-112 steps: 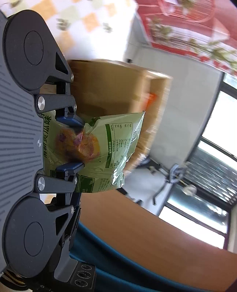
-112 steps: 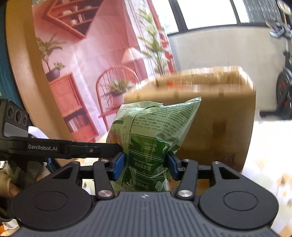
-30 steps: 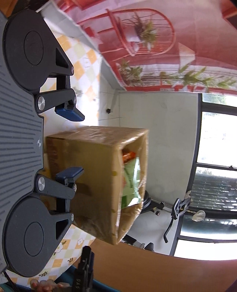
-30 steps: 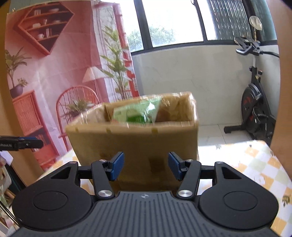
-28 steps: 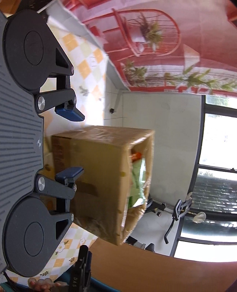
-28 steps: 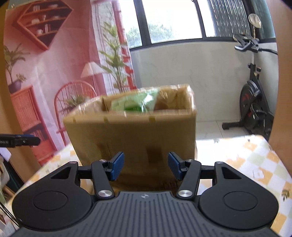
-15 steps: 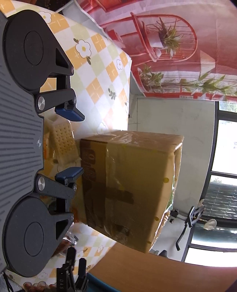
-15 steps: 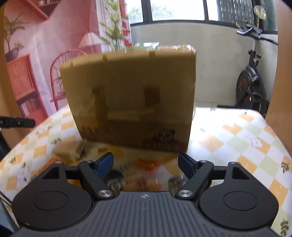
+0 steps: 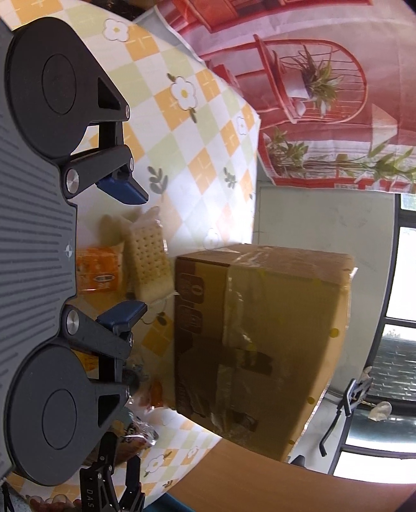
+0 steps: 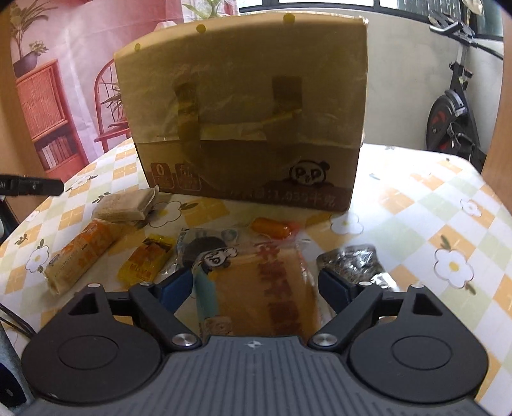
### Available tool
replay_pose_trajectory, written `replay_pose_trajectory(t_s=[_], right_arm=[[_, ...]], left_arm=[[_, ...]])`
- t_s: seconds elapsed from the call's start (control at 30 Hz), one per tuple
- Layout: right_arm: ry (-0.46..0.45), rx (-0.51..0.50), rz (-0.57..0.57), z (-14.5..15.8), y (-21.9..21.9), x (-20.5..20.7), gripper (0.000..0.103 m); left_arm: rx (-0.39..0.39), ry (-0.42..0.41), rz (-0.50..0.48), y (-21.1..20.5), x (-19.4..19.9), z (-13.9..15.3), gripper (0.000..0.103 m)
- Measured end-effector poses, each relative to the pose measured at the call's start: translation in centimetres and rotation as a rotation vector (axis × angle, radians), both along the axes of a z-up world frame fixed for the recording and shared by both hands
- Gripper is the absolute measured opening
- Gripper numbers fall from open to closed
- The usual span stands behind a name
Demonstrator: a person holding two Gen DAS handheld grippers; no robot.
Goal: Organize snacks
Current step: 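Move both open tools back down to the orange packs on the table, then close the left gripper on the orange biscuit pack while the right gripper closes on the orange bread pack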
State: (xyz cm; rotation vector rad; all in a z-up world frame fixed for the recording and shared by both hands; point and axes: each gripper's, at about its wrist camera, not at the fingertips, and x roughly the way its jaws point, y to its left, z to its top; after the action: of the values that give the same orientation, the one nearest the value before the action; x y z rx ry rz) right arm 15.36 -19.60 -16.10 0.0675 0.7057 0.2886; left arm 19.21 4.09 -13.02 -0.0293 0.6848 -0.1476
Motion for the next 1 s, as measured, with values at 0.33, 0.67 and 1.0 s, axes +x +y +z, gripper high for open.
replay_pose_trajectory(t_s=[0.33, 0.67, 1.0], right_arm=[[0.003, -0.006, -0.022, -0.6, 0.2, -0.4, 0.086], [-0.008, -0.032, -0.043, -1.1, 0.4, -0.7, 0.08], [-0.015, -0.023, -0.045, -1.3, 0.3, -0.8, 0.078]], left_arm=[[-0.002, 0.085, -0.014, -0.7, -0.6, -2.6, 0.07], [0.007, 0.117, -0.031, -1.6, -0.7, -3.9, 0.07], [0.017, 0.143, -0.031, -2.2, -0.3, -4.9, 0.069]])
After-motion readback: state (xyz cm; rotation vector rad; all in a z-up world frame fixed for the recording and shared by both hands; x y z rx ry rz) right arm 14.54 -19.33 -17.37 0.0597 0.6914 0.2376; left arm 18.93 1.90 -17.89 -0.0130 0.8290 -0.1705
